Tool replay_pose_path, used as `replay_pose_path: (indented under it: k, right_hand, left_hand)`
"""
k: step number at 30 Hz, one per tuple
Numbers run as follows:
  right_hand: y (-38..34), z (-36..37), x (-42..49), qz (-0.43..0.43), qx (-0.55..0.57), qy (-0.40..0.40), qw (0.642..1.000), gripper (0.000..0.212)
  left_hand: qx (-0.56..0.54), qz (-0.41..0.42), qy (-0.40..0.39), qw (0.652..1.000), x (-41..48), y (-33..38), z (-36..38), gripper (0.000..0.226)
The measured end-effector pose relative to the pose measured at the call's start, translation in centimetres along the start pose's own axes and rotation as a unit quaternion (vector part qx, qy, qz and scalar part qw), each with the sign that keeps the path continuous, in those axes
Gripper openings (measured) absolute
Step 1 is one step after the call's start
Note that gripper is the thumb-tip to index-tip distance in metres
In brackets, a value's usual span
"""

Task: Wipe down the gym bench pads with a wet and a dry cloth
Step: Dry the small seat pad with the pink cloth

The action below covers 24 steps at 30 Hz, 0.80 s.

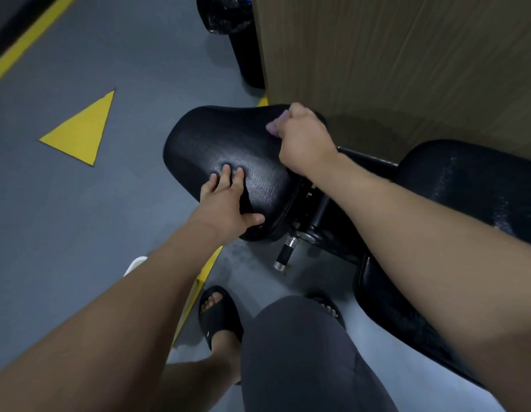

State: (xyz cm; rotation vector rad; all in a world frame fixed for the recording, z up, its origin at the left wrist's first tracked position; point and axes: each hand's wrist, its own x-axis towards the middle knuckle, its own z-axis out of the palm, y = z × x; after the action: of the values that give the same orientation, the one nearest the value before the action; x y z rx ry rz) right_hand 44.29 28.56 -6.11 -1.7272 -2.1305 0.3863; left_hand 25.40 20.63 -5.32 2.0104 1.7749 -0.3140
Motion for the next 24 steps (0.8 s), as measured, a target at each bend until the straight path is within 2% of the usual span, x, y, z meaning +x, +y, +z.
replay_pose_path:
  k: [1,5,7,12,16,18,20,21,23,24]
  right_hand:
    - [-0.4,0.3,-0.4,-0.016,0.0,-0.009,1.0,0.038]
    - [-1.4,1.0,-5.8,-0.196,0.043,-0.03,0.979,0.021]
    - [-0.7,0.6,-4.8,-0.217,0.017,-0.046,0.975,0.021]
    - [-0.3,0.5,0.0,-0.014,0.004,0.003,1.0,0.036]
    - [-1.9,2.3,-7.2,-0.005,0.049,0.124,0.991,0.036]
    - [-2.7,3.0,-11.4,0.007,0.137,0.134,0.982,0.035]
    - [-2.4,3.3,-13.0,0.068,0.206,0.198,0.956,0.029]
    - [-1.7,3.4,-12.7,0.139,0.217,0.246,0.934,0.029]
    - [-0.5,3.4,-11.2,0.28,0.291,0.26,0.877,0.033]
    - [-0.2,3.4,-10.3,0.311,0.336,0.254,0.852,0.036]
  left_hand:
    - [-0.001,0.0,0.001,1.0,0.1,0.1,0.0,0.106]
    - [-0.003,0.002,0.007,1.0,0.3,0.0,0.2,0.107]
    - [-0.002,0.002,0.006,1.0,0.2,0.0,0.2,0.107]
    - [0.017,0.001,-0.003,1.0,0.1,0.1,-0.1,0.107]
    - [0.029,0.002,-0.008,1.0,0.4,0.4,-0.2,0.108]
    - [0.043,-0.001,-0.007,0.999,0.4,0.5,-0.2,0.108]
    - [0.06,-0.009,-0.012,0.998,0.5,0.7,0.0,0.108]
    - [0.071,-0.013,-0.015,0.997,0.5,0.9,0.0,0.108]
    - [0.091,-0.024,-0.02,0.995,0.6,1.4,0.1,0.109]
    - [0.096,-0.028,-0.024,0.995,0.7,1.6,0.0,0.109]
